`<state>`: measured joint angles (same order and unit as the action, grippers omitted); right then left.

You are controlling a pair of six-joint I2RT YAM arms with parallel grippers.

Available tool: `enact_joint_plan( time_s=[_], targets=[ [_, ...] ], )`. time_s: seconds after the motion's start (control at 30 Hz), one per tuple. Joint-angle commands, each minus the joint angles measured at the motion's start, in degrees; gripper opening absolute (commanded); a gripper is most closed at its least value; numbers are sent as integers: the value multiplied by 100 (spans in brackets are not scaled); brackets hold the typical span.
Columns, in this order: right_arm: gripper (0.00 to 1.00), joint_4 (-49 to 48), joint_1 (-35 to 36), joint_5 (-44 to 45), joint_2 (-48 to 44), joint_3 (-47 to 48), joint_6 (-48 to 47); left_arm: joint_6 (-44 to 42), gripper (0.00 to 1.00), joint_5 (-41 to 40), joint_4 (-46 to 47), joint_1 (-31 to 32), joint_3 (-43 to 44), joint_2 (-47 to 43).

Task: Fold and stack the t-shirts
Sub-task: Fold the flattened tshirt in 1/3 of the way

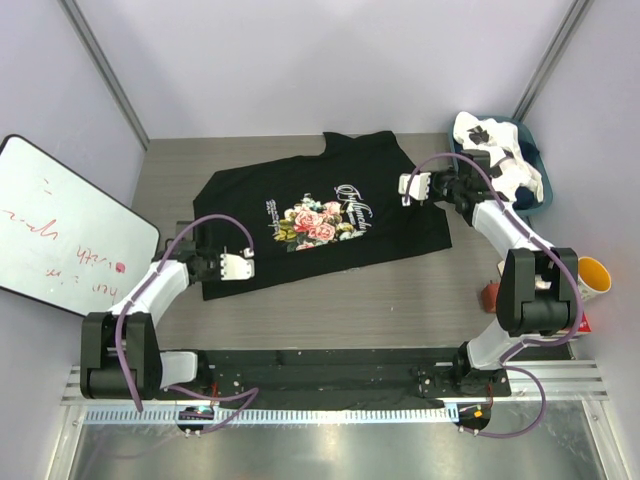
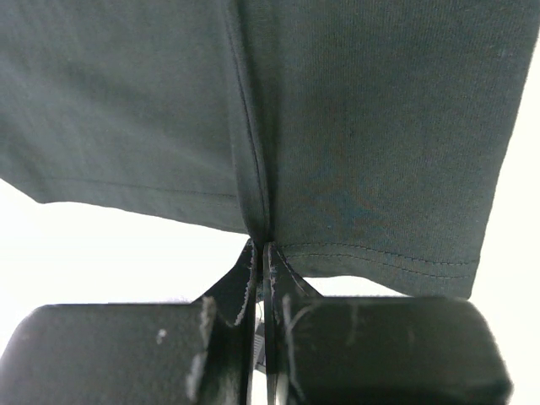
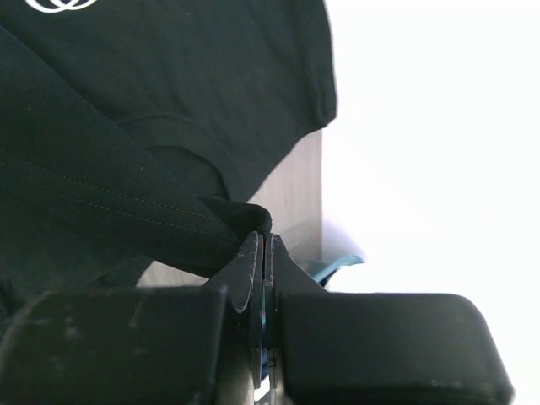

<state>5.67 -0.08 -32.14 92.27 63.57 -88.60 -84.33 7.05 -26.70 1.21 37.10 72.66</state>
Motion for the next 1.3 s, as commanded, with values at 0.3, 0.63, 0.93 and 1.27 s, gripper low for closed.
enact_joint_plan(
  time_s=[0.3, 0.63, 0.93, 1.27],
  targets=[
    [1, -532, 8, 24, 125, 367, 141, 199, 0, -142, 622, -315, 640, 468],
    [1, -1112, 236, 103, 151, 174, 299, -3, 0, -55, 727, -315, 562, 635],
    [1, -1709, 385, 226, 283, 15, 448, -65, 0, -46, 798, -315, 596, 811],
    [70, -4956, 754, 1130, 678, -925, 896, 101, 24, -422, 1482, -315, 447, 978]
  ],
)
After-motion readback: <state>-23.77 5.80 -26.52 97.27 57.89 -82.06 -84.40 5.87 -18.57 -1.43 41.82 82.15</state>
